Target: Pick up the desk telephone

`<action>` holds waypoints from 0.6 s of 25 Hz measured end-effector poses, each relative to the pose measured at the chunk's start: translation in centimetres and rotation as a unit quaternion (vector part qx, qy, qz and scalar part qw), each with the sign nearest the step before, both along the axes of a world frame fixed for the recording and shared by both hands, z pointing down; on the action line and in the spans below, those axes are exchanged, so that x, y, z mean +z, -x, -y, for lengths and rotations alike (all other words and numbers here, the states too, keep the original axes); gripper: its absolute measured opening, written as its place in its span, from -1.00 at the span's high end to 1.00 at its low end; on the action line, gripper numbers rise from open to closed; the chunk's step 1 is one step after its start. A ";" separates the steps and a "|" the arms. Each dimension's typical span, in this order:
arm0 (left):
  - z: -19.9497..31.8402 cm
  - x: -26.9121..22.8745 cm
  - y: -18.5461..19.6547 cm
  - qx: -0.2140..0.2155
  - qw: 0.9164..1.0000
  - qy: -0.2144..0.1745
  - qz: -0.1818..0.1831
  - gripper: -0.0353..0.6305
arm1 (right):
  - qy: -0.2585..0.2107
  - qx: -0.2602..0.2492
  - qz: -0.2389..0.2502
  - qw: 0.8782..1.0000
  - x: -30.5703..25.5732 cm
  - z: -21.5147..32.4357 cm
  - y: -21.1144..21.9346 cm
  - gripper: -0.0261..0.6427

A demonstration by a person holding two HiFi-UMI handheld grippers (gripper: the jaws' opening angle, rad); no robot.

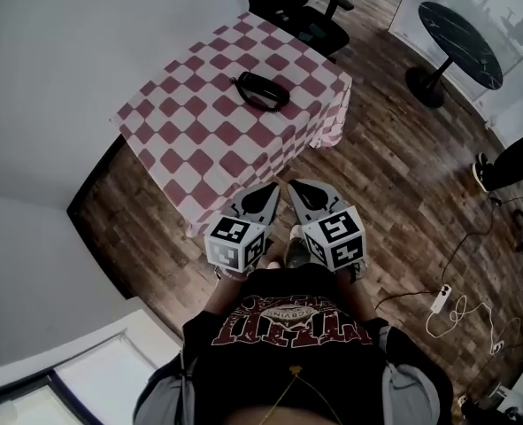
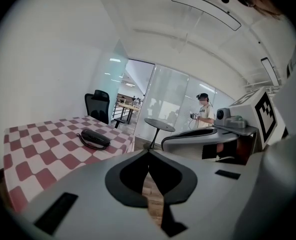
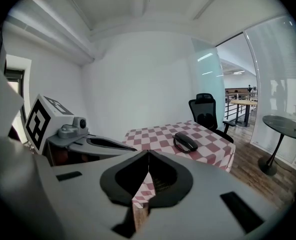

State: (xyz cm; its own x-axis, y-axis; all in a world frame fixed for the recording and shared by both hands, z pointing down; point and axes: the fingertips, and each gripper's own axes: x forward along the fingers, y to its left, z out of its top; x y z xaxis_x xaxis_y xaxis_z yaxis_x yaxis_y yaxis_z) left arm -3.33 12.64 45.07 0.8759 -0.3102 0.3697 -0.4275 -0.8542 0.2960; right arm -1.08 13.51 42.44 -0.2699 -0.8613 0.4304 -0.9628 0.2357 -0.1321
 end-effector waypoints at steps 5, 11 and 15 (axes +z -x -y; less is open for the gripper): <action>2.3 -0.7 -2.1 -0.021 1.000 -0.004 -0.005 0.87 | -0.005 -0.021 -0.002 1.000 -0.6 2.4 -2.1 0.87; 4.6 -0.8 -4.4 -0.045 0.999 -0.011 0.004 0.87 | -0.007 -0.043 -0.003 0.999 -0.7 4.7 -4.3 0.87; 5.6 -0.8 -5.8 -0.055 0.998 -0.012 0.007 0.87 | -0.004 -0.054 0.000 0.999 -0.5 5.7 -5.9 0.87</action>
State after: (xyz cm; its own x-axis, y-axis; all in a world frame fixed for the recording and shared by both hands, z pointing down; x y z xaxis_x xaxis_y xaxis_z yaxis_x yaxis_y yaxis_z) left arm 2.49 7.04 44.25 0.8303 -0.4137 0.3734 -0.5238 -0.8080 0.2697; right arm 4.84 7.86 41.89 -0.3619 -0.8308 0.4228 -0.9315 0.3399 -0.1295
